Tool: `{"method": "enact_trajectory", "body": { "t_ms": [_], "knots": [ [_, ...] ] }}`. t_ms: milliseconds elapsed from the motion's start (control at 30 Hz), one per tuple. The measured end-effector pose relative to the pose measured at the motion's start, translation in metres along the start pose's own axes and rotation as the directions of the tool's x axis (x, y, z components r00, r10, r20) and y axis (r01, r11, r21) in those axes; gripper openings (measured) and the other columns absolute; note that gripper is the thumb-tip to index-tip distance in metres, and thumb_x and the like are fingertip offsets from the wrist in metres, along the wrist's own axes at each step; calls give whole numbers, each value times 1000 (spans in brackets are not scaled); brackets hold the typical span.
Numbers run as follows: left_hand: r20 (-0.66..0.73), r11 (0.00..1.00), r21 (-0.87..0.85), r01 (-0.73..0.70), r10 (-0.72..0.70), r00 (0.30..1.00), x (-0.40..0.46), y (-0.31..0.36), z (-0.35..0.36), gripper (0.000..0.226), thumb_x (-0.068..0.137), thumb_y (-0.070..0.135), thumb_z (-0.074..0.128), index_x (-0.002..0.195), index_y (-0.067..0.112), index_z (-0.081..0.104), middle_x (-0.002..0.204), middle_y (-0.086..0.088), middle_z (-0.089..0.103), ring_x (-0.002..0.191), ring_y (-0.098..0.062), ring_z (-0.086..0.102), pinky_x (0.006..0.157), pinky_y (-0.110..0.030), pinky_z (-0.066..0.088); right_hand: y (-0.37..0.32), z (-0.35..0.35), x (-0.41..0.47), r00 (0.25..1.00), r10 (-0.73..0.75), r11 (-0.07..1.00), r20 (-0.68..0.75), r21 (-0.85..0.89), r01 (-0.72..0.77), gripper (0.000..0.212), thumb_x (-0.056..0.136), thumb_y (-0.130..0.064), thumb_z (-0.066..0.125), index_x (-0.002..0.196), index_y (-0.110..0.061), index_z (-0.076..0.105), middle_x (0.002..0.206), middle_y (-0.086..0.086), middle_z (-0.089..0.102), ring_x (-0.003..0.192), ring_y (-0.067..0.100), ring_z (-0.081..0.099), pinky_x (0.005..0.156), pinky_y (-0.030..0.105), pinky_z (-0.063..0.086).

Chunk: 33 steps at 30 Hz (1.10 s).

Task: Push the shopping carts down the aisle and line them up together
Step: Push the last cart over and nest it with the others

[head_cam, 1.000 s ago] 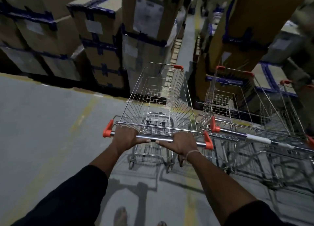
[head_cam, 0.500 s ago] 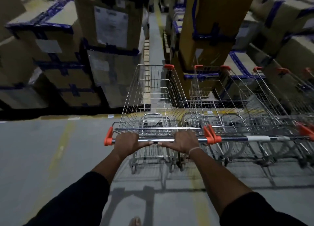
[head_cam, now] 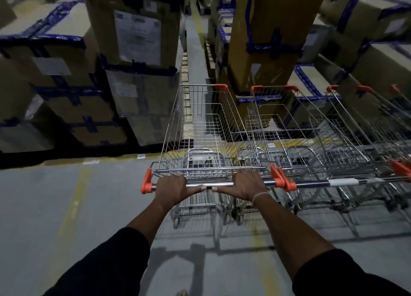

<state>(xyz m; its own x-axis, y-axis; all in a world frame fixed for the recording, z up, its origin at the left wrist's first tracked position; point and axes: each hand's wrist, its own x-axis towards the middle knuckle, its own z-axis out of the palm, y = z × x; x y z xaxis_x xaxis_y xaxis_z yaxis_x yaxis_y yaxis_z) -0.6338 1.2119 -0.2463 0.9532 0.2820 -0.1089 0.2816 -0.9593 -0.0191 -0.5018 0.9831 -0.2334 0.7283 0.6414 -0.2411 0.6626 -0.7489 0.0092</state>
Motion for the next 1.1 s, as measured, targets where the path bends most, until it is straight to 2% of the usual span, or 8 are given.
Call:
{"method": "enact_trajectory", "body": {
  "t_ms": [133,267,400,533,600,700,967,1100],
  "knots": [
    [32,1000,17,19,-20,999,-12,4,-1,103,59,105,-3,59,20,55,56,2,55,56,-18,61,61,-27,51,0,7,-4,999,-9,1000,37,-3,9,100,55,-115,3,60,-26,46,59,-5,47,53,17,45,68,30,52],
    [22,999,53,7,-9,1000,-23,7,-1,114,54,105,-17,66,22,61,59,3,58,57,-16,60,70,-29,51,2,12,-10,998,-11,1000,65,16,10,100,57,-115,5,64,-25,47,61,-5,48,53,17,45,73,32,58],
    [-25,997,50,63,-62,998,-33,16,-7,106,64,103,-4,86,23,63,81,-1,70,84,-22,66,88,-42,44,2,10,-17,999,-14,999,45,53,11,104,58,-116,8,63,-22,52,63,-4,56,56,18,52,75,37,61],
    [-94,993,-36,115,-118,989,-46,21,2,101,77,94,1,105,21,65,100,-5,71,99,-28,63,87,-42,43,1,6,-25,999,-23,999,26,44,22,116,62,-114,3,82,-18,66,77,6,71,74,25,68,86,44,58],
    [-128,992,-106,75,-88,988,-55,21,9,95,89,85,0,110,20,67,106,-6,70,101,-28,60,92,-44,42,1,6,-31,1000,-22,999,-22,37,23,115,69,-110,5,97,-18,70,96,11,76,99,31,71,102,49,51],
    [-94,982,-175,77,-94,991,-68,15,16,93,97,75,0,137,17,62,134,-11,63,129,-34,53,115,-56,31,3,9,-41,999,2,997,-43,71,1,107,86,-98,18,137,-15,62,147,15,61,148,38,43,120,57,31],
    [-13,966,-242,95,-101,995,-99,19,26,97,96,80,8,162,12,30,168,-25,17,154,-51,13,115,-73,23,26,31,-66,985,-38,992,-171,113,58,111,90,-79,-21,146,-20,55,143,14,61,139,35,47,126,57,20],
    [29,959,-249,131,-128,991,-108,31,22,108,86,88,-2,165,16,15,171,-22,2,156,-49,1,118,-70,16,40,35,-79,990,-59,994,-127,85,71,98,93,-70,-13,165,-21,32,169,17,35,163,37,12,131,56,-8]
  ]
}}
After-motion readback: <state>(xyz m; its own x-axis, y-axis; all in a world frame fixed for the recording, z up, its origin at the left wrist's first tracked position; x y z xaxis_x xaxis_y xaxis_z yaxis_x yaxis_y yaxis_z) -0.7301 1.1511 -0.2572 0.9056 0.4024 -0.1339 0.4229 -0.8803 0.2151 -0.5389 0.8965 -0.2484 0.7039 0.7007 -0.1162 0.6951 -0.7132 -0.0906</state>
